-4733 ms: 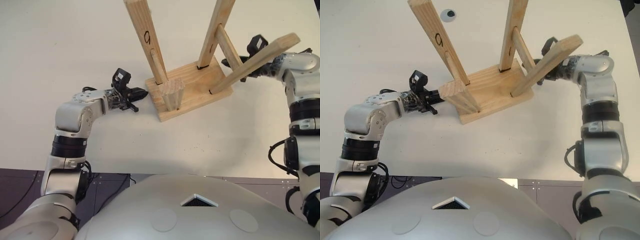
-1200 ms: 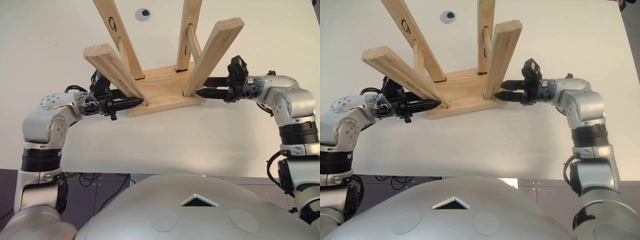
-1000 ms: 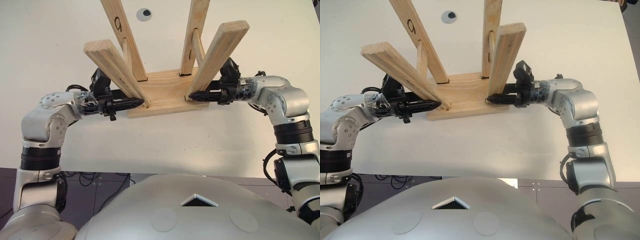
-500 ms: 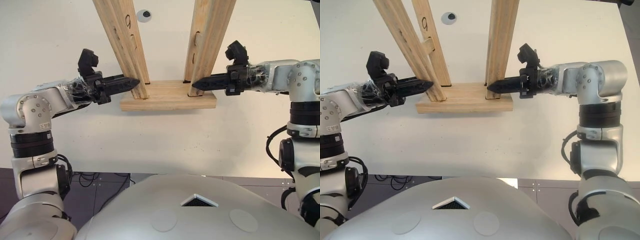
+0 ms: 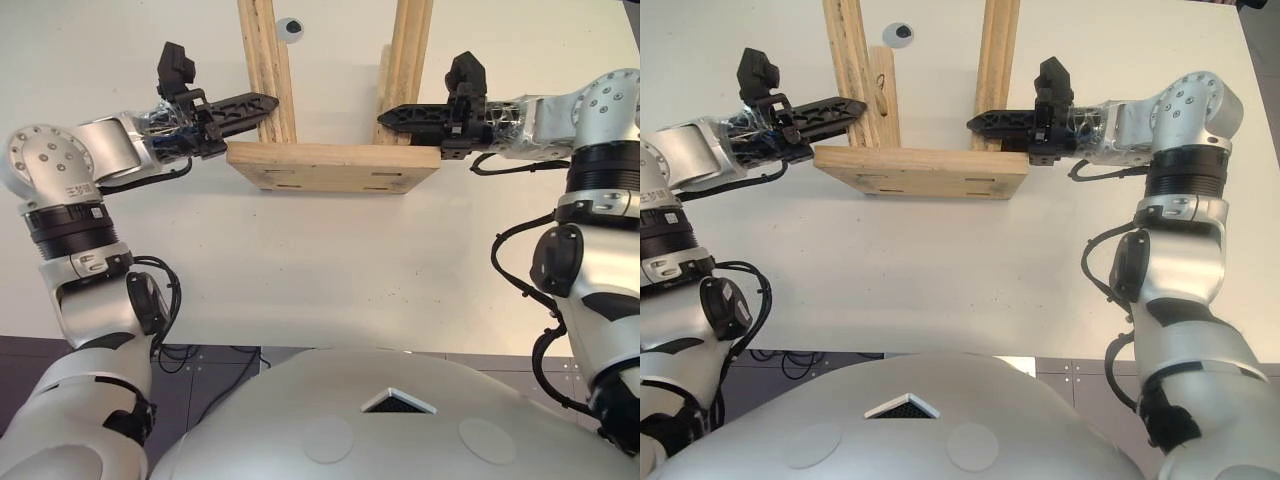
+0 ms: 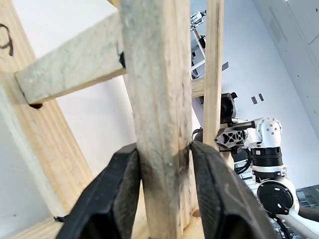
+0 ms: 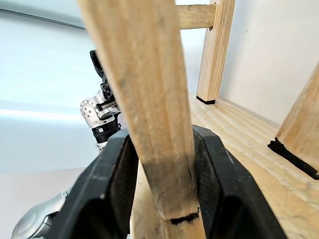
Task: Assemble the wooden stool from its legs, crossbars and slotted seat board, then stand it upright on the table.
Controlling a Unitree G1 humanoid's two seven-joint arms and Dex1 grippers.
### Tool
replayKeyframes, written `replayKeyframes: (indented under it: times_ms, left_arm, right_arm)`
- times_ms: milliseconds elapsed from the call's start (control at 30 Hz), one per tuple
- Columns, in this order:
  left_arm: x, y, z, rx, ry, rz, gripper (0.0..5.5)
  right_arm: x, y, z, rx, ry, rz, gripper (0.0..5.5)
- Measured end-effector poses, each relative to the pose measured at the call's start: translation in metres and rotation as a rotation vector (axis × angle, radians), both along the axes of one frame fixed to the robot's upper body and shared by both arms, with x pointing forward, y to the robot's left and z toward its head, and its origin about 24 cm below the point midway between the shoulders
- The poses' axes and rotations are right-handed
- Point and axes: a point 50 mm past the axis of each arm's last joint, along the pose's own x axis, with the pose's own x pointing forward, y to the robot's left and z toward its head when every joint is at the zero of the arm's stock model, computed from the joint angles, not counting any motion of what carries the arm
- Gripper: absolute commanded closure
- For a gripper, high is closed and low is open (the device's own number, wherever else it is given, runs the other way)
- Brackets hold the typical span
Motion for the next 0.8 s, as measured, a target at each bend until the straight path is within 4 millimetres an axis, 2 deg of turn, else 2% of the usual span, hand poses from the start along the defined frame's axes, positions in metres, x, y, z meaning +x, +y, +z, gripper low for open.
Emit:
replayKeyframes:
  times_ms: [67,267,333,433,500,633,700,800]
  left_arm:
    - [0.004,0.001,-0.001,0.019,0.017,0.015,3.01]
    - [0.004,0.004,-0.01,-0.015,0.069,0.042,1.95]
    - [0.001,0.006,-0.013,-0.059,0.061,0.059,1.92]
    - [-0.001,0.009,-0.011,-0.103,-0.042,0.106,1.92]
    - [-0.001,0.018,-0.003,-0.121,-0.127,0.15,1.92]
    - [-0.002,0.045,0.018,-0.161,-0.367,0.316,1.92]
    - [-0.01,0.053,0.012,-0.103,-0.474,0.347,1.92]
    - [-0.023,0.059,-0.013,0.077,-0.548,0.325,1.92]
  right_arm:
    - [0.003,0.0,0.0,-0.011,0.008,-0.013,3.44]
    - [0.009,-0.004,-0.003,-0.075,-0.031,-0.052,2.28]
    - [0.009,-0.005,-0.005,-0.079,-0.039,-0.061,1.93]
    - [0.008,-0.007,-0.009,-0.074,-0.057,-0.086,1.29]
    - [0.006,-0.013,-0.013,-0.051,-0.061,-0.119,1.26]
    - [-0.001,-0.044,-0.009,-0.034,-0.199,-0.245,1.26]
    - [-0.004,-0.057,-0.004,-0.095,-0.383,-0.319,1.26]
    - [-0.011,-0.073,0.006,-0.124,-0.603,-0.409,1.26]
